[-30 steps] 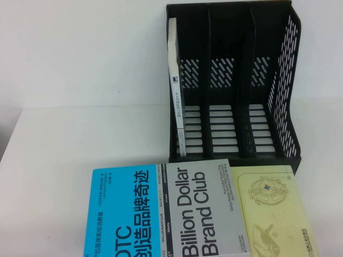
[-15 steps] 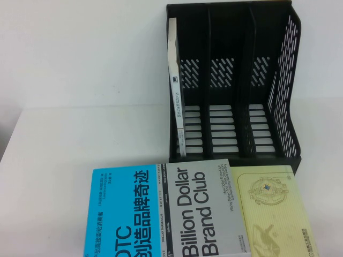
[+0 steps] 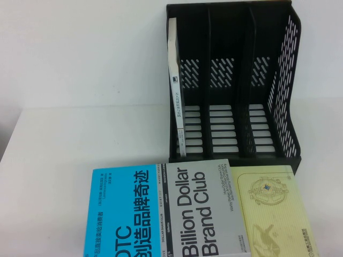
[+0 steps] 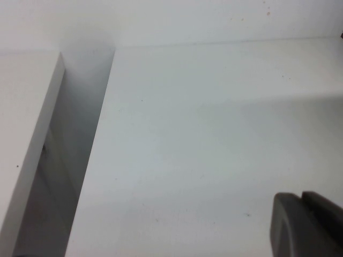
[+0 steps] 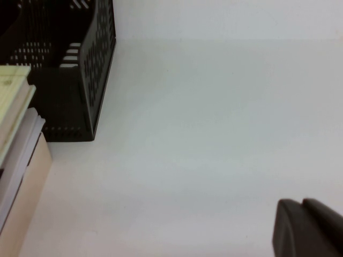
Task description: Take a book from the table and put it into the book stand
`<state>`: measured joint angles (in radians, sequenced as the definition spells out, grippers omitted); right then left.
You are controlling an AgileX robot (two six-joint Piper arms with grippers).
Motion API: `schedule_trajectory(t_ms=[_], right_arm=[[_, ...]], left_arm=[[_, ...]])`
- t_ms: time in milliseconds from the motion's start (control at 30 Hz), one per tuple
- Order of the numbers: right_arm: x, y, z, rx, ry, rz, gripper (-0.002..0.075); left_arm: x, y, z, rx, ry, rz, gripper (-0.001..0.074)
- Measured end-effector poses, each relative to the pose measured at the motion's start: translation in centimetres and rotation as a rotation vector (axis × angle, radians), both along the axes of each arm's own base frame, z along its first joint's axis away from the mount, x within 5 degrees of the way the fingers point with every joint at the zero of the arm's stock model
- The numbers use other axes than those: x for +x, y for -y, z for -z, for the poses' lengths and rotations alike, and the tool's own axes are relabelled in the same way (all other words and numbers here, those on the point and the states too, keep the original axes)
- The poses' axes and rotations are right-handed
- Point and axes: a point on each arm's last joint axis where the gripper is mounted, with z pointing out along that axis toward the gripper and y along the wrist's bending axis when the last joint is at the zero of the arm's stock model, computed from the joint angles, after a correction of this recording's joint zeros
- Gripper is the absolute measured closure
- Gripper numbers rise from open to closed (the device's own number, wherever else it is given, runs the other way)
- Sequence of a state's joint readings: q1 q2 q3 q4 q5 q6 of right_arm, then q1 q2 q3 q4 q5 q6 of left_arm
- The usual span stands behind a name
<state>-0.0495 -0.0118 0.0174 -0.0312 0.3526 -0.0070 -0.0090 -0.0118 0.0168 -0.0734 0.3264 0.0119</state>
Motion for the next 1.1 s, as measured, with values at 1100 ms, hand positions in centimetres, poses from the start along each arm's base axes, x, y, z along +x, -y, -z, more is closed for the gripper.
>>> schedule_trajectory(t_ms=[1100], right_arm=[[0.13, 0.0, -0.11, -0.007, 0.035, -0.002, 0.0729]], left_arm=[[0.05, -0.01, -0.21, -0.012, 0.021, -0.004, 0.0737]])
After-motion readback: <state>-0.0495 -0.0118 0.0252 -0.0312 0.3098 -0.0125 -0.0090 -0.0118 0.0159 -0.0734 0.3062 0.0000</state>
